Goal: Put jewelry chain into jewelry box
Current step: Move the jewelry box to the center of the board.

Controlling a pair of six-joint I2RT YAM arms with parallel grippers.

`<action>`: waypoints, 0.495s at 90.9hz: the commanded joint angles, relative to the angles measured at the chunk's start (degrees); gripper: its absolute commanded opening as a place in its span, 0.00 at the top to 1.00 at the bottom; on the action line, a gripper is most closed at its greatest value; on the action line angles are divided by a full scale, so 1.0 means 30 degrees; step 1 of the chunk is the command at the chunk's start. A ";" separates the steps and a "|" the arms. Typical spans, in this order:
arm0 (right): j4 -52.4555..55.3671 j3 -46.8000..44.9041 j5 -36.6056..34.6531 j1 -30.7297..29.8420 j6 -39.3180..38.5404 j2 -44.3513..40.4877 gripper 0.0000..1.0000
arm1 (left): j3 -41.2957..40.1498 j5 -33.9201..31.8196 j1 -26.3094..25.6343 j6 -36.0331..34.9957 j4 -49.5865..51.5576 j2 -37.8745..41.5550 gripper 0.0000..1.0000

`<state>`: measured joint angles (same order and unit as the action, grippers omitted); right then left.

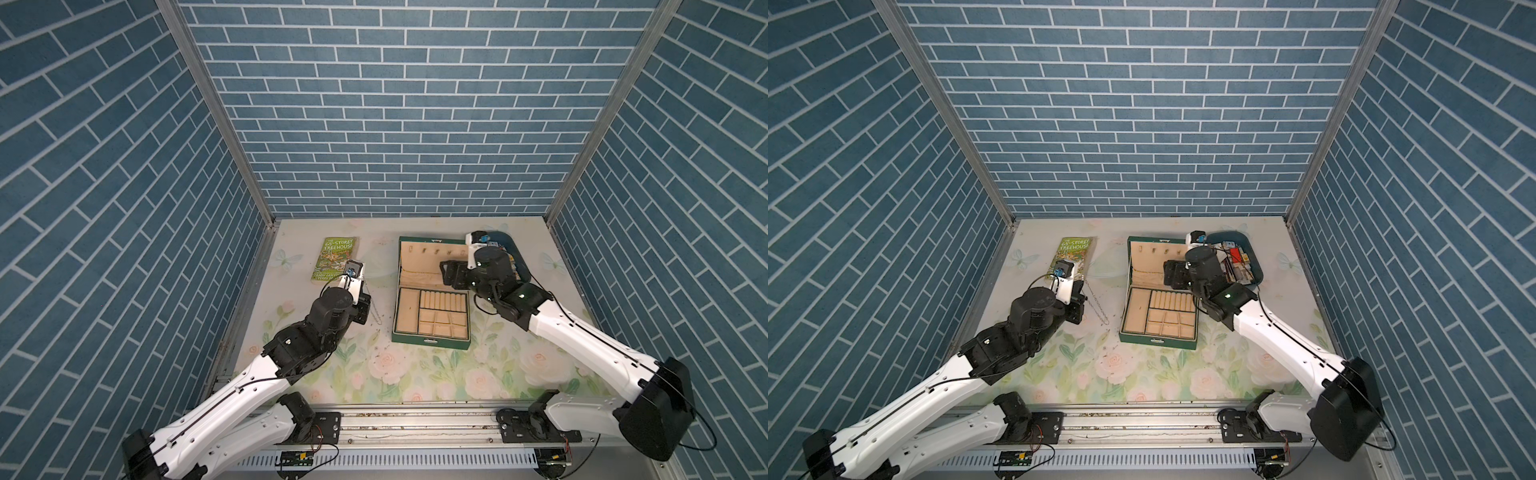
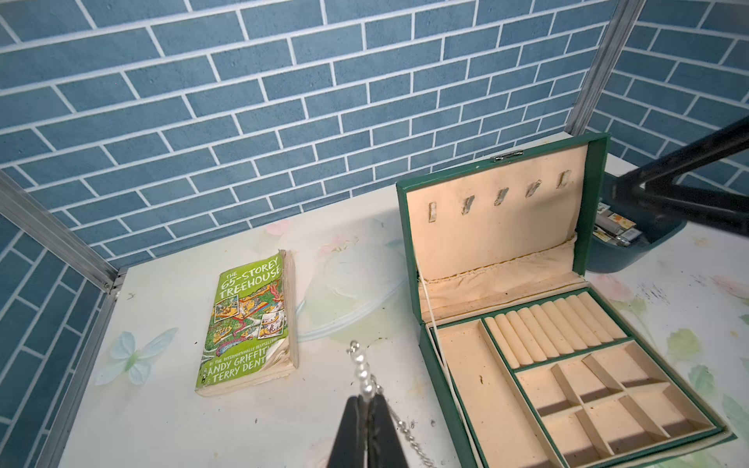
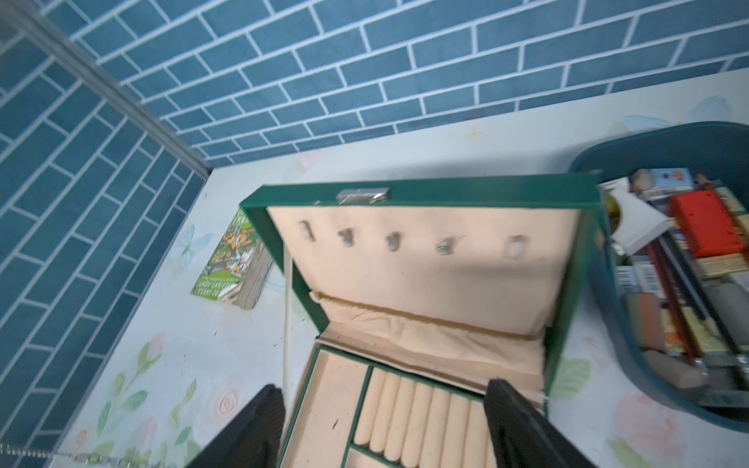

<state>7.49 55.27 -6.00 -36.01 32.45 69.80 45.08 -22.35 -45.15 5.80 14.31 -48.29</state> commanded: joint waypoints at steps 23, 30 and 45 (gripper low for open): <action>-0.7640 -0.3638 0.5084 0.1836 0.8194 0.0346 0.31 | -0.0289 0.0664 -0.0054 0.0239 -0.1677 -0.1343 1.00; -0.8815 -0.3803 0.5111 0.1837 0.9679 0.0908 0.33 | -0.0361 0.0660 -0.0043 0.0414 -0.1854 -0.1700 1.00; -1.0287 -0.3616 0.4025 0.1837 1.2400 0.2216 0.37 | -0.0586 0.0756 -0.0039 0.0925 -0.2248 -0.2258 1.00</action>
<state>-16.05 44.03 7.07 -30.63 60.71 74.50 44.38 -20.47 -45.15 6.90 9.58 -54.24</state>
